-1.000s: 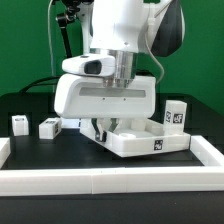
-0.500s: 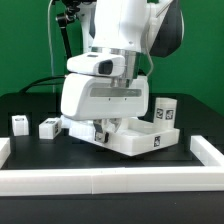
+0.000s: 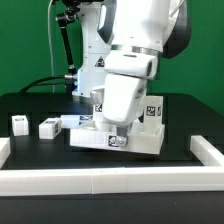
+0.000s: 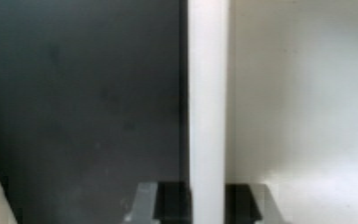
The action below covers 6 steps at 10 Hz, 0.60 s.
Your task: Assemble square table
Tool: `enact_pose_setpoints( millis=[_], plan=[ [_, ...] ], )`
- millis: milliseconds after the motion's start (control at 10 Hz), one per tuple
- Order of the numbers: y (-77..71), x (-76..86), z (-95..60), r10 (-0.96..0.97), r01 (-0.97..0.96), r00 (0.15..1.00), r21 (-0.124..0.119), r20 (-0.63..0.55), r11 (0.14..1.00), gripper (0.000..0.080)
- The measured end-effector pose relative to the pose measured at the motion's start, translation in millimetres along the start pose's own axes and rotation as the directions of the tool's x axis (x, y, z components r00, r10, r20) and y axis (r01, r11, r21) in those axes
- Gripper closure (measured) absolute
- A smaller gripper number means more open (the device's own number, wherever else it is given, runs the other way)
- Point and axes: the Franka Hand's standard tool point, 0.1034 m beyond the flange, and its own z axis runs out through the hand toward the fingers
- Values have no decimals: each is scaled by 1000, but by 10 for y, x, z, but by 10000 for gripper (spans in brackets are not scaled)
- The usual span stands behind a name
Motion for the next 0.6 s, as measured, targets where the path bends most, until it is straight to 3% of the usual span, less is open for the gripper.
enact_pose_setpoints(
  millis=[300, 600],
  plan=[
    [55, 311, 10, -236, 236, 972, -9, 13, 972, 738],
    [68, 248, 23, -369, 369, 929, -7, 28, 929, 738]
  ],
)
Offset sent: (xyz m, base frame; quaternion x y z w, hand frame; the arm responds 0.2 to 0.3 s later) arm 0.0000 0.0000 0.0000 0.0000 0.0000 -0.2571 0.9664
